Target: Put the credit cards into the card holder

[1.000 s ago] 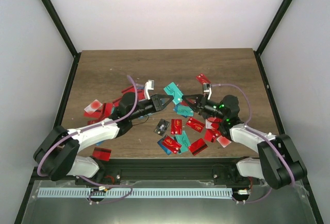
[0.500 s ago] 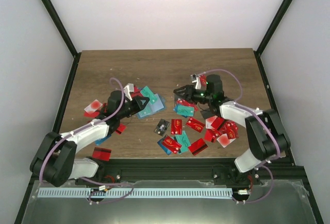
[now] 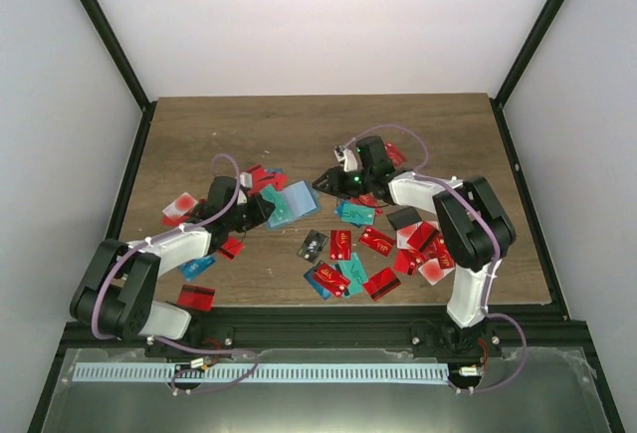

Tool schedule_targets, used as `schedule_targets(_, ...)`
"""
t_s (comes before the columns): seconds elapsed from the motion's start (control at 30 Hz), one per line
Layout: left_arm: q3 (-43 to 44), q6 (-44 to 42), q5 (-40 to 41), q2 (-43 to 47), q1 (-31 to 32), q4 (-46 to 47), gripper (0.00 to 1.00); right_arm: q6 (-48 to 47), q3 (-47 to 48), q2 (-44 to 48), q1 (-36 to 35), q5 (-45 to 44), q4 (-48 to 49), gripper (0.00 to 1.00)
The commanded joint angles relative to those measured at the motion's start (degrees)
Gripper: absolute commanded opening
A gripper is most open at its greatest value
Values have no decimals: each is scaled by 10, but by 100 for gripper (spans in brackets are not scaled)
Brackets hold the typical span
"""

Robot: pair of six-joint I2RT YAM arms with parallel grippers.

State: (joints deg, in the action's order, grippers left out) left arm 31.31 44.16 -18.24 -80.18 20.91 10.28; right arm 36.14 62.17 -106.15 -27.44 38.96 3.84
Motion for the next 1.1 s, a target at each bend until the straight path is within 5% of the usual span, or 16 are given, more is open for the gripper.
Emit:
schedule_targets(0.0, 11, -20, 6, -11, -4, -4, 4, -27, 40, -26, -13, -11, -29, 32)
schedule_targets(1.07, 35, 4, -45, -104, -5, 73, 4, -57, 103, -137, -24, -18, -42, 26)
